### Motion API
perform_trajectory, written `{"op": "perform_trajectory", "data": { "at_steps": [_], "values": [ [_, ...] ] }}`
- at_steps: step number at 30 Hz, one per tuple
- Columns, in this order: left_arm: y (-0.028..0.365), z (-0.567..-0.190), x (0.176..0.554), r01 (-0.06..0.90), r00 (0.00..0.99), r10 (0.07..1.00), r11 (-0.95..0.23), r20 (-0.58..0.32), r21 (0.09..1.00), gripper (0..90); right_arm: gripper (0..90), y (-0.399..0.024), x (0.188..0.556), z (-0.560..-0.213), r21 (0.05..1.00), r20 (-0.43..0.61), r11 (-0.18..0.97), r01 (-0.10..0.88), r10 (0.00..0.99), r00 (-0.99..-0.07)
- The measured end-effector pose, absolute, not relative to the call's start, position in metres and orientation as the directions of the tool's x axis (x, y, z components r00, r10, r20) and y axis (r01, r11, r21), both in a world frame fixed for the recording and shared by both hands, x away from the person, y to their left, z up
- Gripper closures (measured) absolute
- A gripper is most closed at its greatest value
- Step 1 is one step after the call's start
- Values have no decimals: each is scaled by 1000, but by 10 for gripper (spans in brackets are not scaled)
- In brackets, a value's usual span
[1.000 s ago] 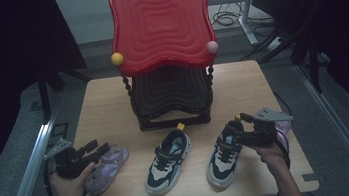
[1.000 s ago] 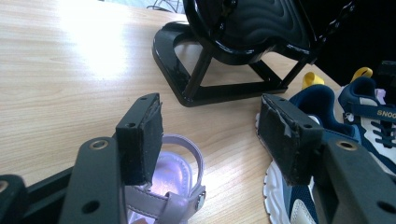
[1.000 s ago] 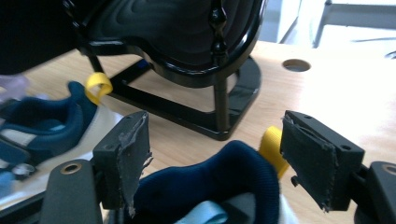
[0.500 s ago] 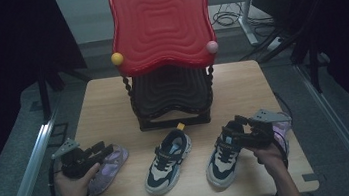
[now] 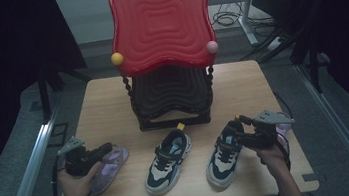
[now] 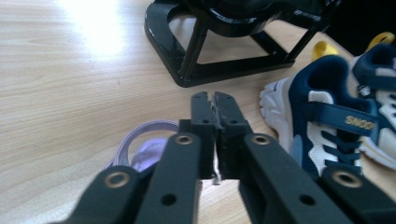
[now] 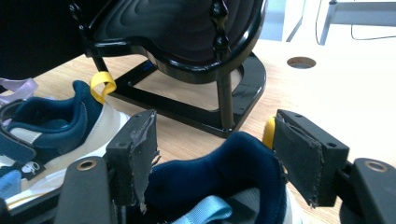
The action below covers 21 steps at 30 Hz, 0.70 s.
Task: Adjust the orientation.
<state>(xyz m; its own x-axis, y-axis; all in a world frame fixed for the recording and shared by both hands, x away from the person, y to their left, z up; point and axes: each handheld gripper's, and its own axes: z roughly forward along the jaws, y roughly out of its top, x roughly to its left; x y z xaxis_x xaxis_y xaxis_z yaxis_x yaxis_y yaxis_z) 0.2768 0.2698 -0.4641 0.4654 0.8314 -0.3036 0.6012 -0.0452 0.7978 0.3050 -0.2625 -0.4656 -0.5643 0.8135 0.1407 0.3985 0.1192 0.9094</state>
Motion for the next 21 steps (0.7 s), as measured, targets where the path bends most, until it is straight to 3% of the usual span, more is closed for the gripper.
{"op": "perform_trajectory", "data": {
  "at_steps": [13, 21],
  "values": [
    [252, -428, 261, 585, 486, 843, -119, -230, 802, 900, 320, -271, 302, -459, 918, 131, 105, 382, 830, -543],
    [261, -439, 247, 603, 494, 838, -138, -231, 786, 900, 322, -270, 290, -447, 934, 129, 90, 346, 817, -562]
  ]
}}
